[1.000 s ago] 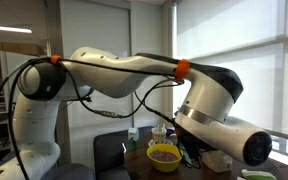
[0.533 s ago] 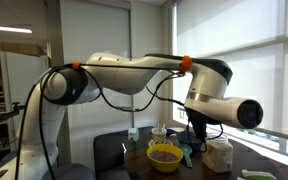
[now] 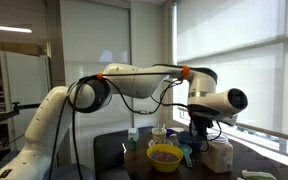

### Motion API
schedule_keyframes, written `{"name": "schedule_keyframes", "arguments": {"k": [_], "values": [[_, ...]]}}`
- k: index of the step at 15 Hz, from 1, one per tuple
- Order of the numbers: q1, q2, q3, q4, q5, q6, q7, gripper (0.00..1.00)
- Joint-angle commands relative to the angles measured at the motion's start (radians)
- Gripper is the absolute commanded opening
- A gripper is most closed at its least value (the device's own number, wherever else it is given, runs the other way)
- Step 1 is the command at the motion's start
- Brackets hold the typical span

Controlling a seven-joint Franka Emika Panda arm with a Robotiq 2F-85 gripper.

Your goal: Scoop up the serial in the bowl with the blue spoon

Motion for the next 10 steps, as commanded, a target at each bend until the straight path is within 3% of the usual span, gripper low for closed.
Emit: {"name": "schedule_keyframes", "arguments": {"k": [1,6,10], "values": [[0.02,0.036,0.025,0.084,-0.19,0.034,0.044,0.02],[0.039,0.014,0.075,0.1,-0.479,0.042,-0.009,0.02],[0.046,-0.01,0.148,0.082,-0.622,0.117,-0.11,0.02]]}}
